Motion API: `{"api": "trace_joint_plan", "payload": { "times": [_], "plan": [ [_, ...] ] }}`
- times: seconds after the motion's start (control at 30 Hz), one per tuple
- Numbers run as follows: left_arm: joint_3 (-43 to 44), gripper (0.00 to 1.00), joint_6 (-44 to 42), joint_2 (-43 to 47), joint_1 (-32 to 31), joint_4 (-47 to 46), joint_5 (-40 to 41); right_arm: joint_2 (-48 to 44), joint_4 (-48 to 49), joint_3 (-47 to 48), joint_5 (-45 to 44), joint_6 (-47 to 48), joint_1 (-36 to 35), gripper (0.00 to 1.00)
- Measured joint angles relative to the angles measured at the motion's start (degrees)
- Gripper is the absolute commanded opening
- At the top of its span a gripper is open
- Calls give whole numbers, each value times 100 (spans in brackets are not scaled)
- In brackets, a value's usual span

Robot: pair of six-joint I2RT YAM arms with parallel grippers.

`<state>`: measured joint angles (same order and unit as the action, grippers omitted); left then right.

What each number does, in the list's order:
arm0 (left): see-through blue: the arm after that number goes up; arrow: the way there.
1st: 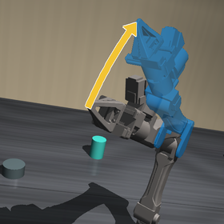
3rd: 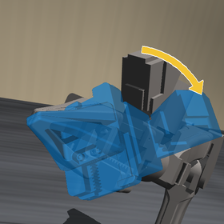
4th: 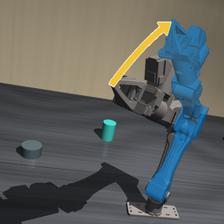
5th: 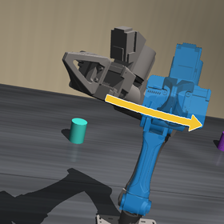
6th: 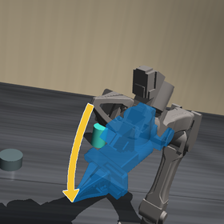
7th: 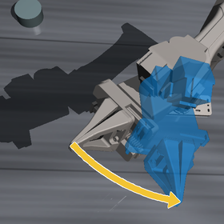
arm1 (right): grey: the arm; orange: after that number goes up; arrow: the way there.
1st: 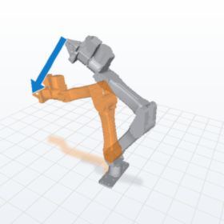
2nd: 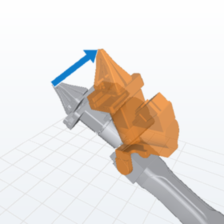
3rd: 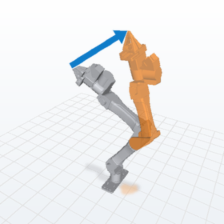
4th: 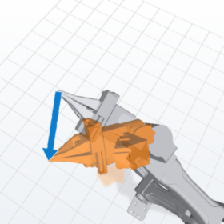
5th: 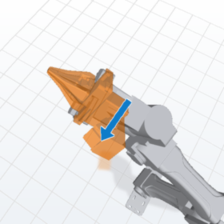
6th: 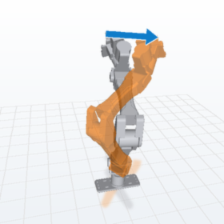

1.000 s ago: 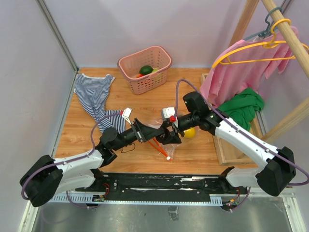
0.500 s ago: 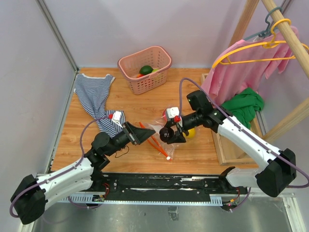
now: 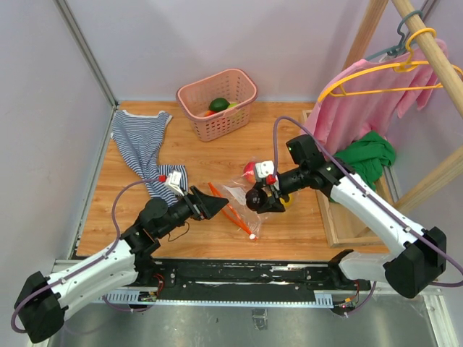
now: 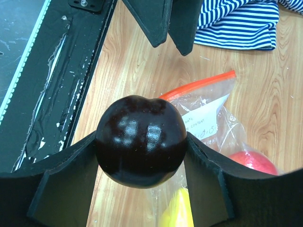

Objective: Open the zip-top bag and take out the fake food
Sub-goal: Place the fake fruit in the bin.

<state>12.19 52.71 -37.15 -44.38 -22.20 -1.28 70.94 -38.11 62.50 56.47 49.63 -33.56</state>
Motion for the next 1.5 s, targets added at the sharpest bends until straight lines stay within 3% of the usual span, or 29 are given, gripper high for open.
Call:
{"api": "trace_joint_plan", "payload": {
  "times": [0.43,0.93,1.5],
  "plan": [
    [225,99,-540,557,0,1506,538,341,-354,885,-647,221,-2,8],
    [15,99,-625,1185,0,1956,767,1036,-417,2070,-1429,127,-52,2],
    [-249,99,-616,1875,0,2321,883,2168,334,3307,-2105,-358,-55,1]
  ]
}}
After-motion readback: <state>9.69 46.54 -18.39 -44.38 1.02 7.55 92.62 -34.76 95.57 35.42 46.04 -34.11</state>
